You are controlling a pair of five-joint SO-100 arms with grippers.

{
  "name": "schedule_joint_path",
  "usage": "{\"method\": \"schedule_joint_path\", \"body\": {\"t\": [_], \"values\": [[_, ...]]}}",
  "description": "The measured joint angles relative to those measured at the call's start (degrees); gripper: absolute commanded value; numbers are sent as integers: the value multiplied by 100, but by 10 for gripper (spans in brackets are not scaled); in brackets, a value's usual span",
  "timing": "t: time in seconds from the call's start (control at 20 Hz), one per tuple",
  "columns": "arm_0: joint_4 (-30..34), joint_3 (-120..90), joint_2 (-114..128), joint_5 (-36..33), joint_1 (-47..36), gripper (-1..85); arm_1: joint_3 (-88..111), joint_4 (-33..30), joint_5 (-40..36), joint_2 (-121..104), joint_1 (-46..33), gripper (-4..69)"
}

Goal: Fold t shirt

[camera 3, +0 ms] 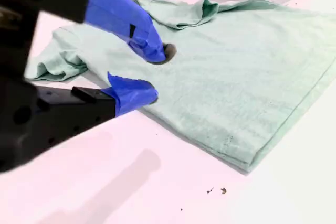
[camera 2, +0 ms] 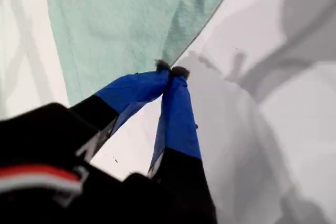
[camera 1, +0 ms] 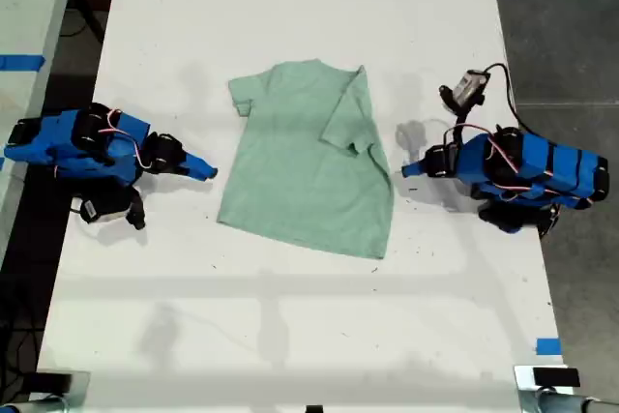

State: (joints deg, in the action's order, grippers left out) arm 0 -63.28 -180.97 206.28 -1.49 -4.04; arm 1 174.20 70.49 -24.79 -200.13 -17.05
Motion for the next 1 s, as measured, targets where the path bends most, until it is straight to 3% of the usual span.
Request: {"method": "schedule_joint_path", "body": {"t": [1.0], "values": [[0,0,0,-44,-88,84,0,62,176,0,0,3]]}}
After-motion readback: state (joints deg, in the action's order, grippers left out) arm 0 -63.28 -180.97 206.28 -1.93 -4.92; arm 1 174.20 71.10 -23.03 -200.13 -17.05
